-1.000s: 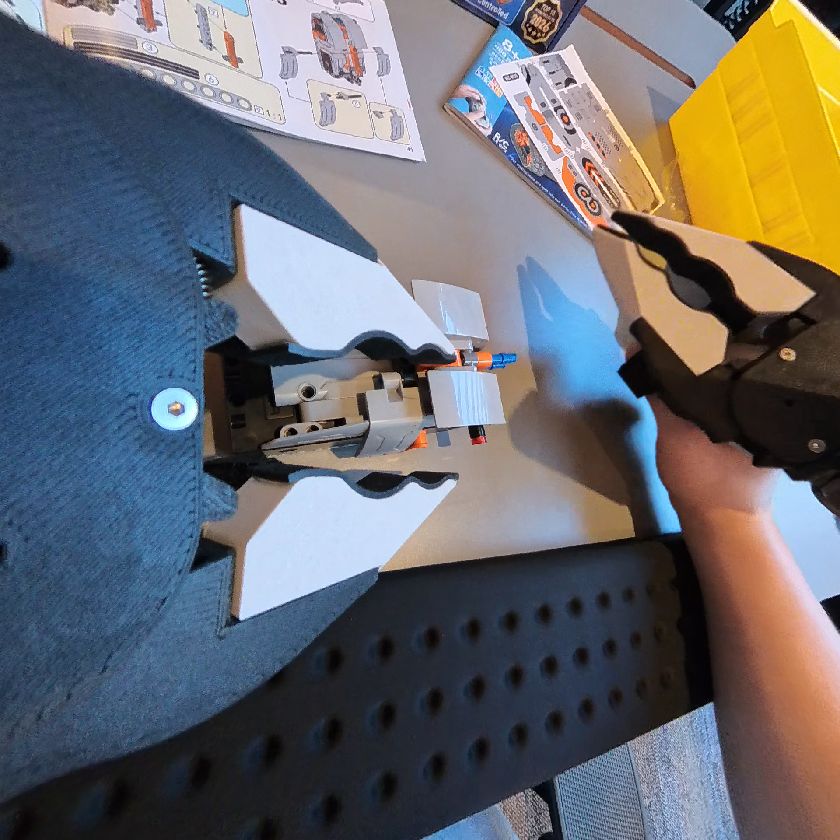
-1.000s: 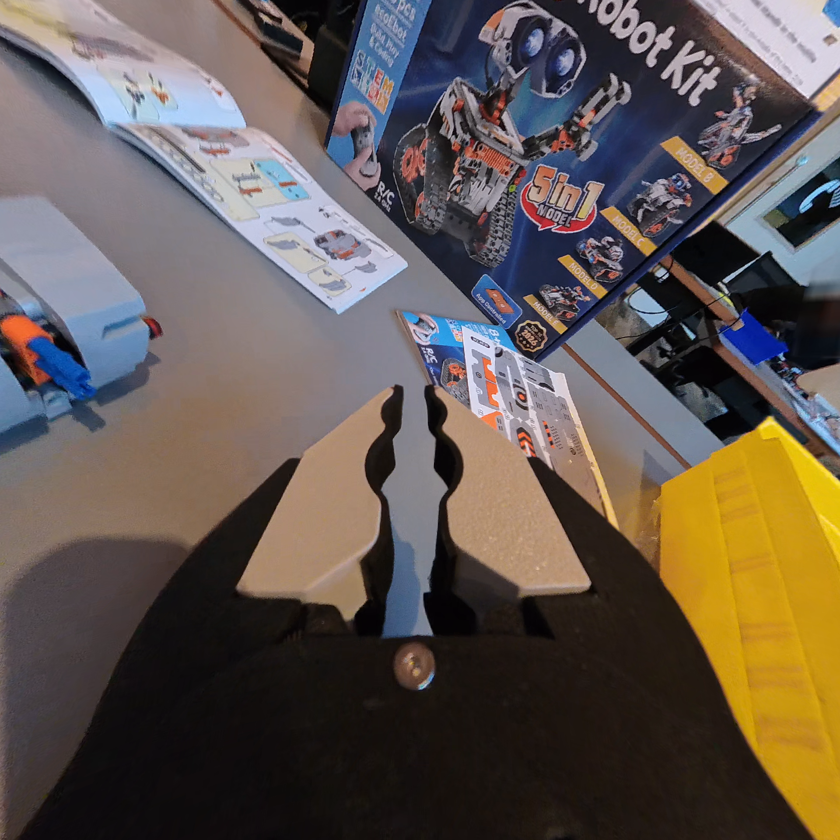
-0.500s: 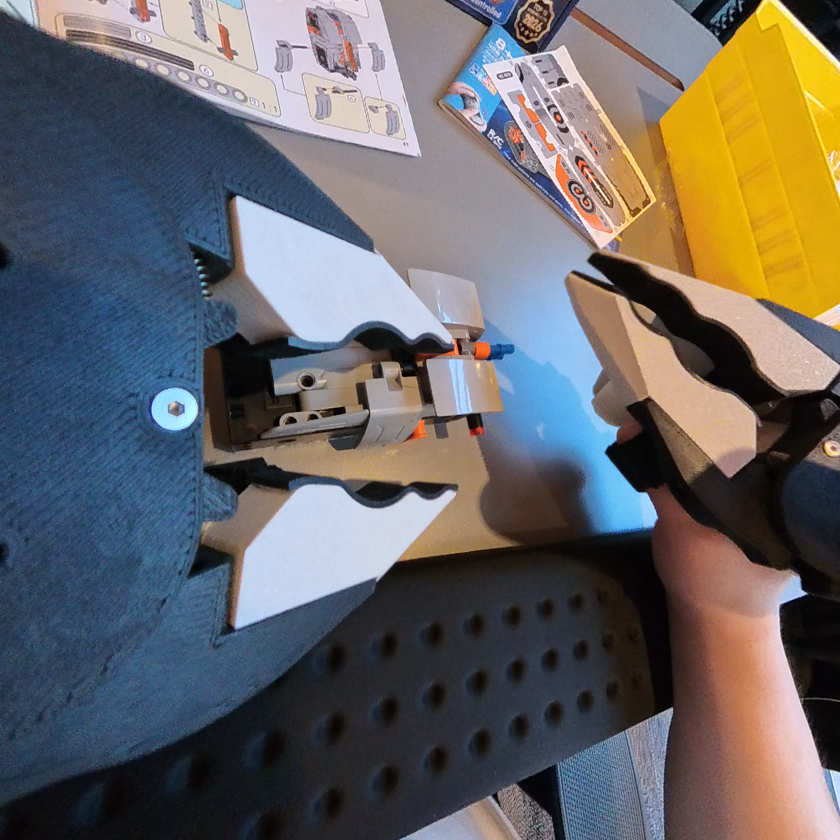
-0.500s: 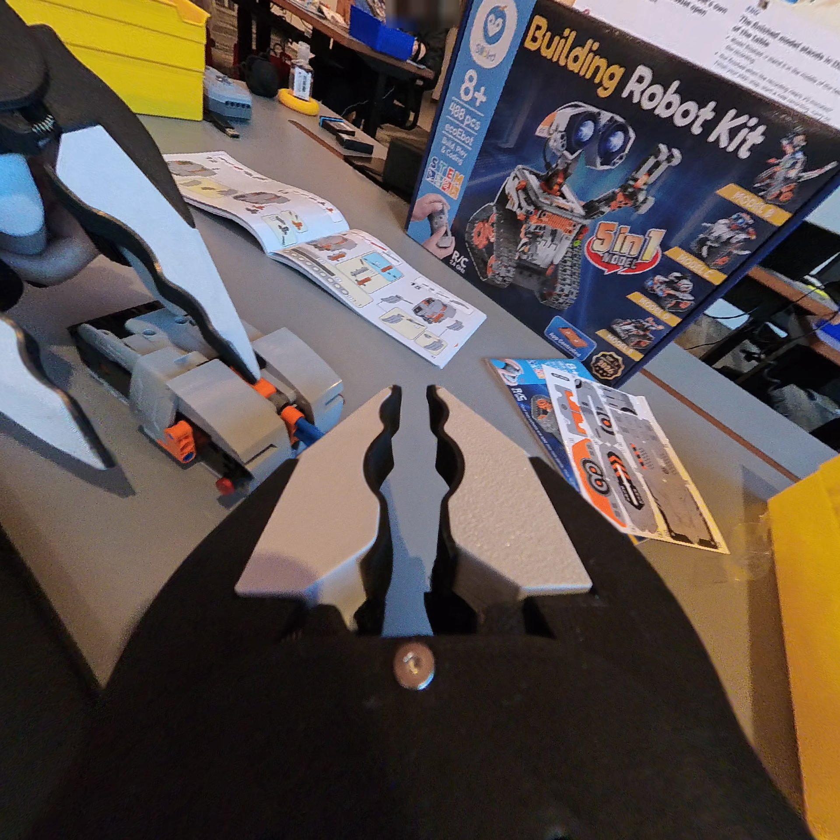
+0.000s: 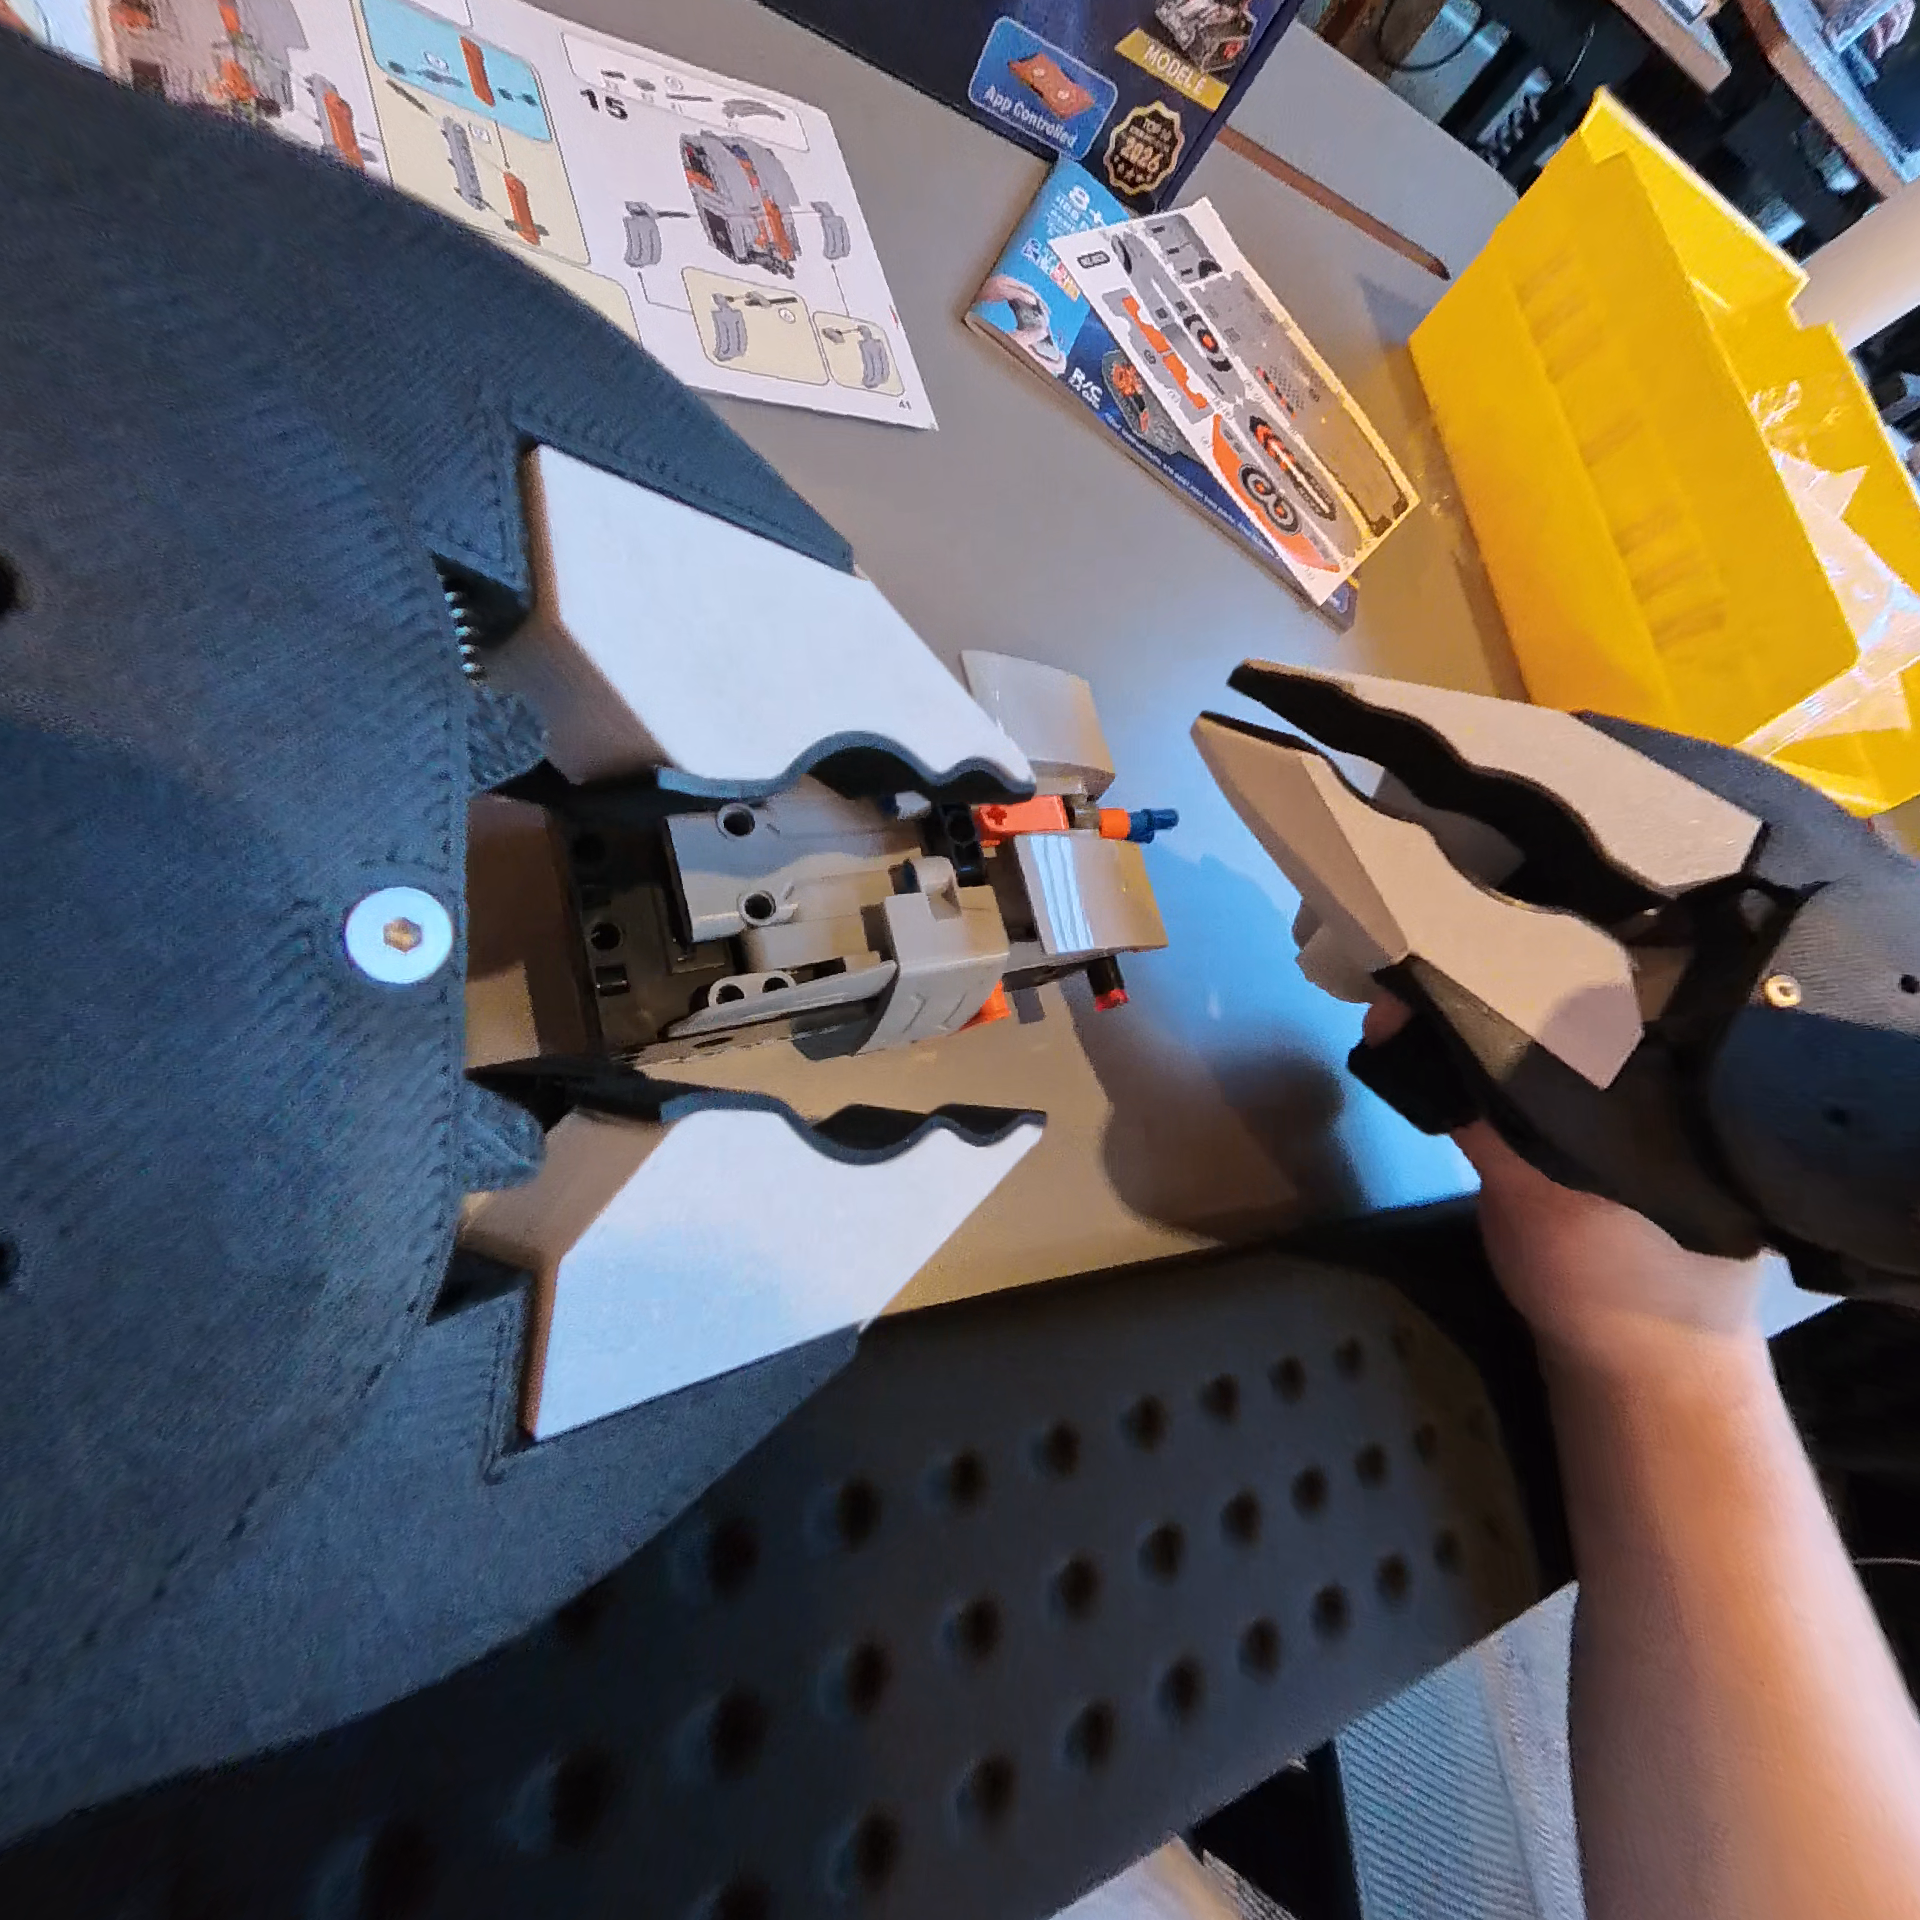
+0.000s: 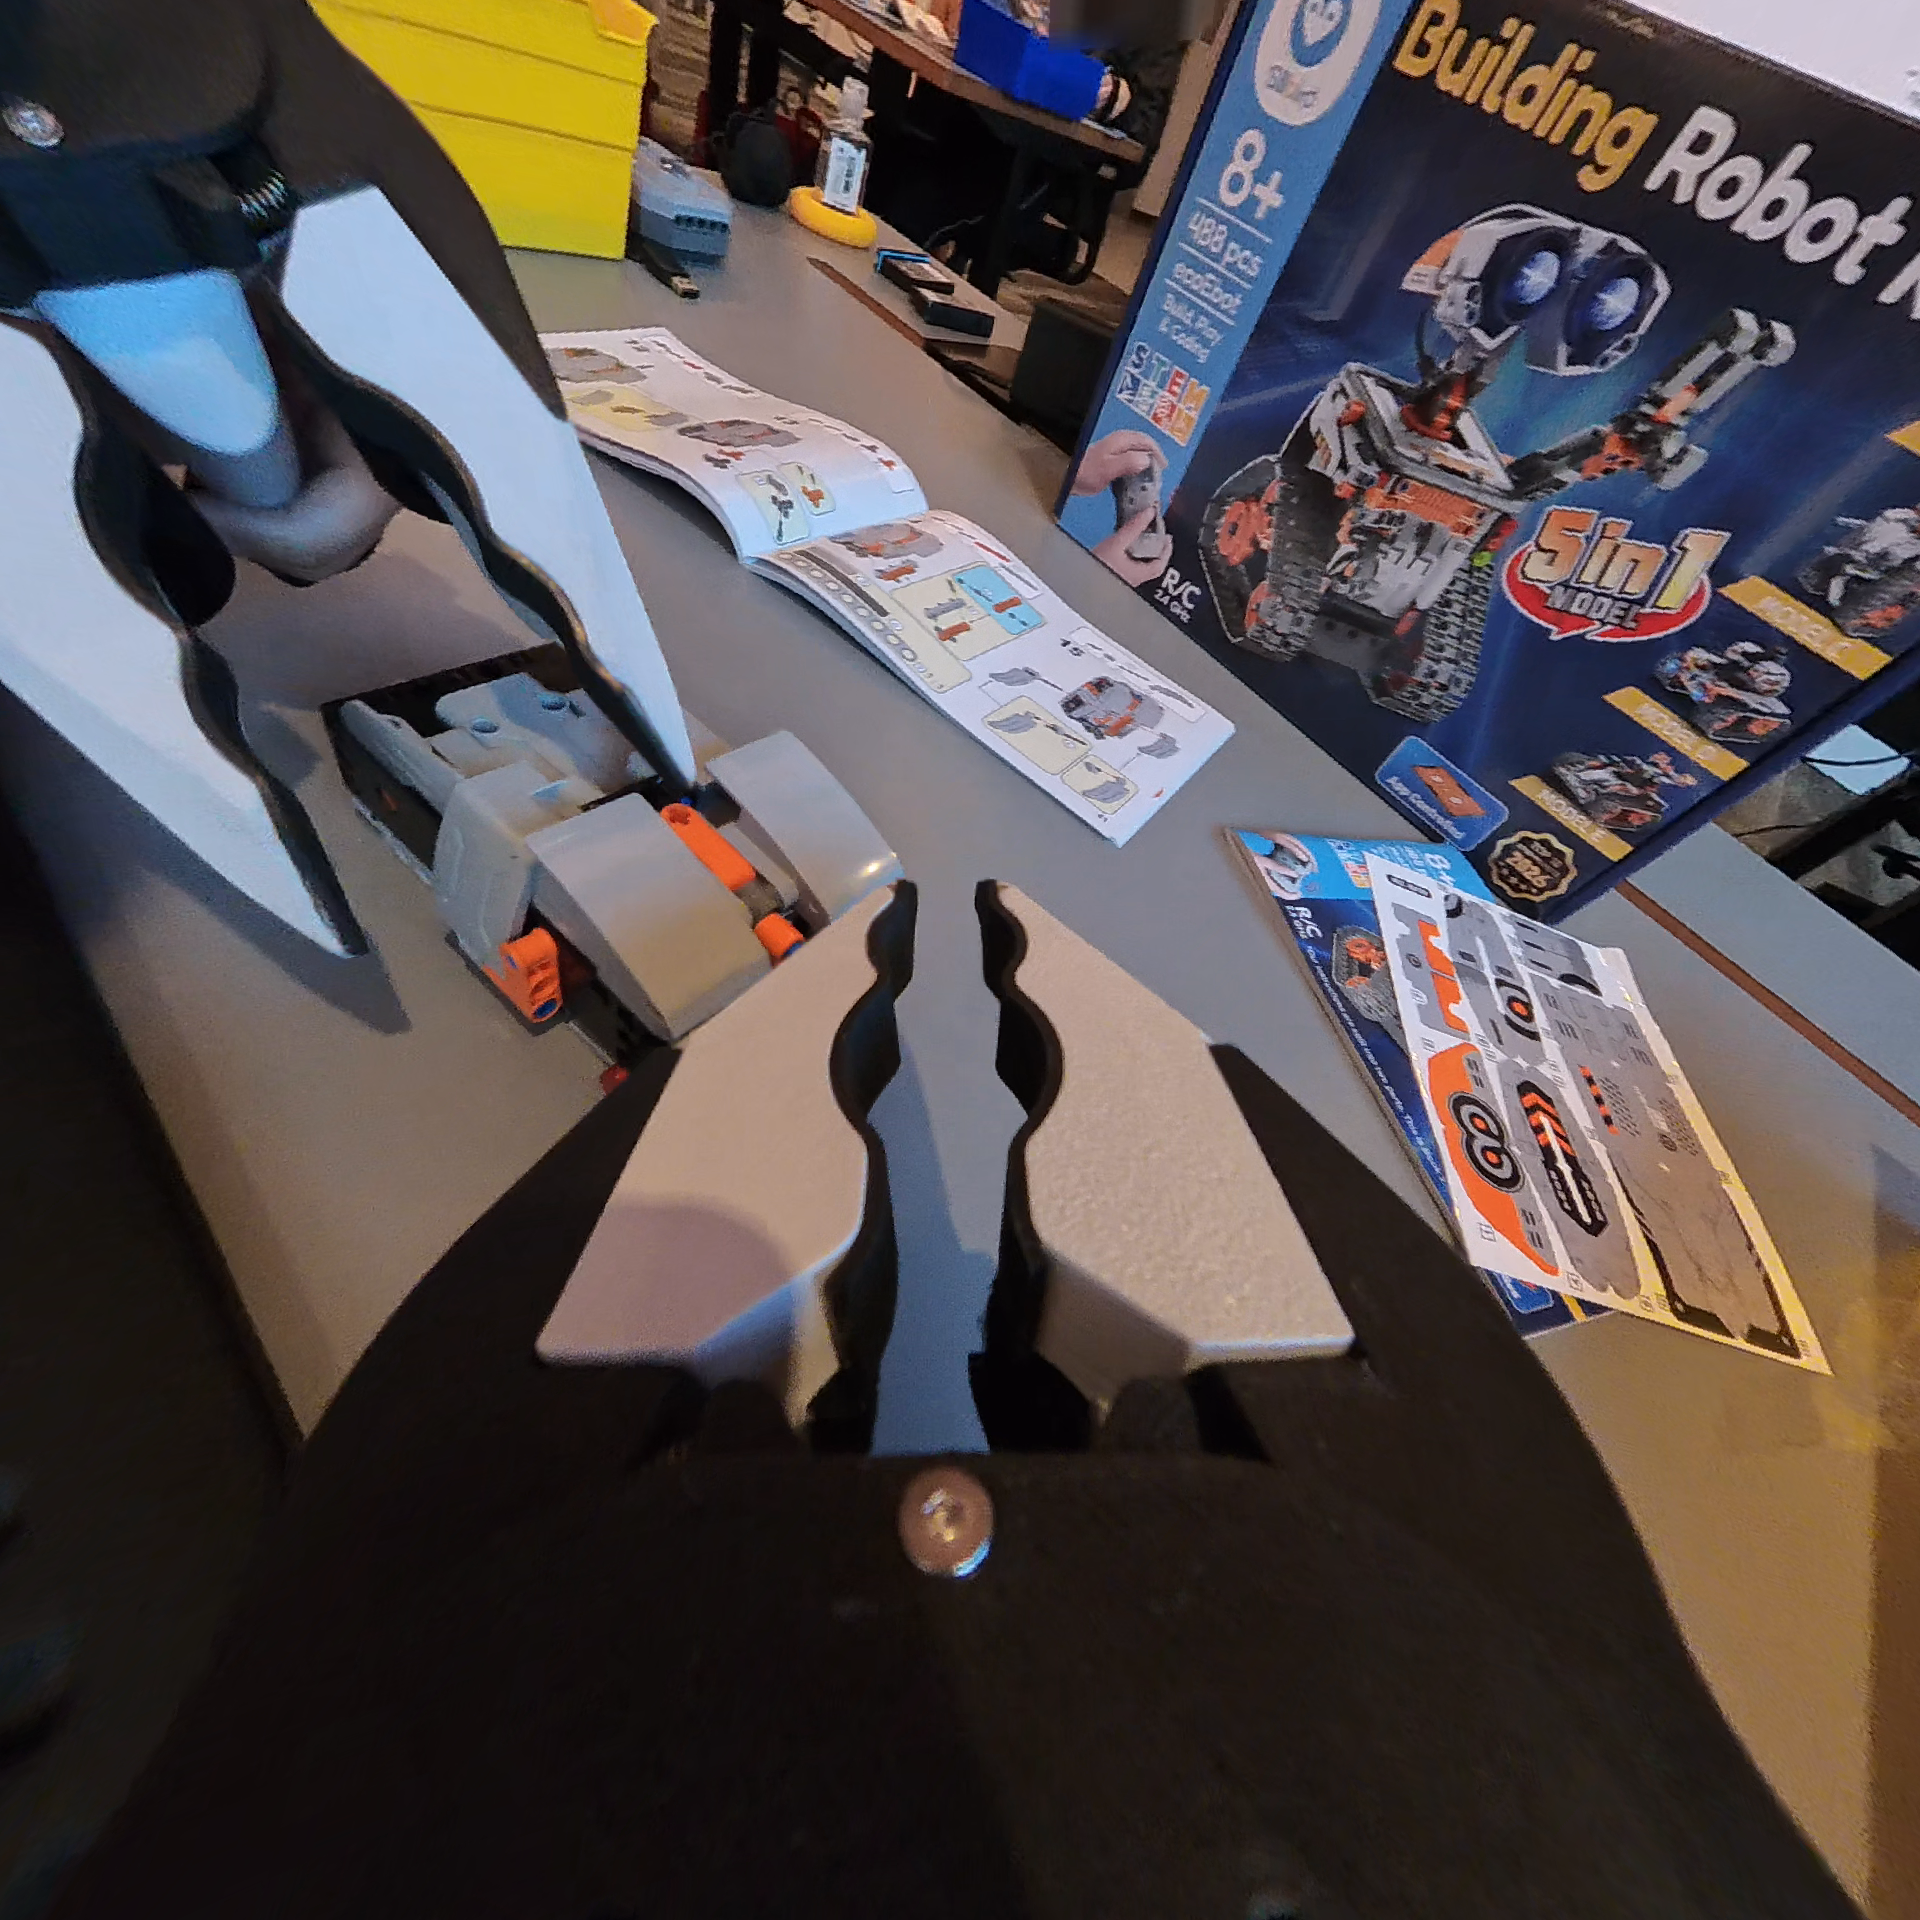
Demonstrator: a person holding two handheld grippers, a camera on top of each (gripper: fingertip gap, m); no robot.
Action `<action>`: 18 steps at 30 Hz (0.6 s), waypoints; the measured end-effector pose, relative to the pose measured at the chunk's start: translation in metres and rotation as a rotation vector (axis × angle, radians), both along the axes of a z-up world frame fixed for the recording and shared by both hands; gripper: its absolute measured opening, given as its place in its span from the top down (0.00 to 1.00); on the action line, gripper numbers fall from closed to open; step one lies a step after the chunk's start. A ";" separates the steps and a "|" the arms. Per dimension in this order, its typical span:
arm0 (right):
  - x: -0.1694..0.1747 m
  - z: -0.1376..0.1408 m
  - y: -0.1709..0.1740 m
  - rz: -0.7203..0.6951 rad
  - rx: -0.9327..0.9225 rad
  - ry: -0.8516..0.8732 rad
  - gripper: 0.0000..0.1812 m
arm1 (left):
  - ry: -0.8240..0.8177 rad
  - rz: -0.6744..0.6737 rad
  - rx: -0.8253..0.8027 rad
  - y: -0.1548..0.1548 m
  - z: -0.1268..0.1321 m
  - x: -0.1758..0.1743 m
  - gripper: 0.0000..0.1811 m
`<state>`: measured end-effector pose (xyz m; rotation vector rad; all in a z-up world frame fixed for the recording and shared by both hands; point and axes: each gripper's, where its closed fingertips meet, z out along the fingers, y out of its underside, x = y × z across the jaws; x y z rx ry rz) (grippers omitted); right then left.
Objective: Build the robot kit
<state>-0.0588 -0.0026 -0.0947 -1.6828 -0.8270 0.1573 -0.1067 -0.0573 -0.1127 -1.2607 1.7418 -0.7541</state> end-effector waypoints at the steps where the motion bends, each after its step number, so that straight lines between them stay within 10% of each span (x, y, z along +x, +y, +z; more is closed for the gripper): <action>1: -0.001 -0.001 0.000 0.003 -0.002 -0.007 0.94 | 0.006 -0.001 0.005 0.000 -0.002 0.000 0.69; 18: -0.001 -0.002 -0.003 0.030 -0.070 0.072 0.94 | 0.045 -0.007 0.125 -0.001 -0.012 0.001 0.71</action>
